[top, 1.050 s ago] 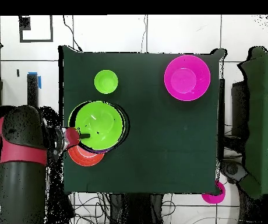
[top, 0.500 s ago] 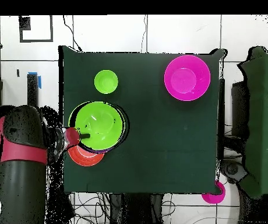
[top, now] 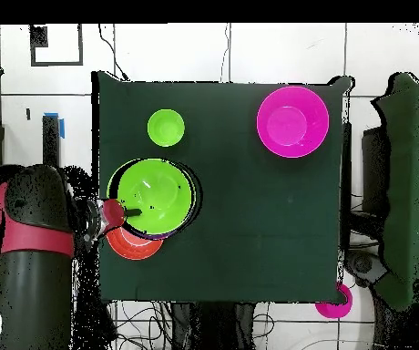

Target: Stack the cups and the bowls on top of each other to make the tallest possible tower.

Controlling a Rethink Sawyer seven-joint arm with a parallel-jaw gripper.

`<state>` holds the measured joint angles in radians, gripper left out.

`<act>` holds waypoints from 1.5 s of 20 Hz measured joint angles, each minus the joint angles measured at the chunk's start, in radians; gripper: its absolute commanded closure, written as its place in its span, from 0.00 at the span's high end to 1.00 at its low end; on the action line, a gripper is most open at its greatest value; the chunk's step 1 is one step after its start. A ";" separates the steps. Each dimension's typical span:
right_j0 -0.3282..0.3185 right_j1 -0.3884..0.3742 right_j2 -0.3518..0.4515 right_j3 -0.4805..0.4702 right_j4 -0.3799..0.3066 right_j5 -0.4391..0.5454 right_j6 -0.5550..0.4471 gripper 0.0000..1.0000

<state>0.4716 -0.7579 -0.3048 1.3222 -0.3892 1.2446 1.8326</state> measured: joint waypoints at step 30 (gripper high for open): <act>0.000 0.000 0.000 0.000 -0.001 0.000 0.000 1.00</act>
<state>0.4719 -0.7579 -0.3048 1.3219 -0.3898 1.2446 1.8326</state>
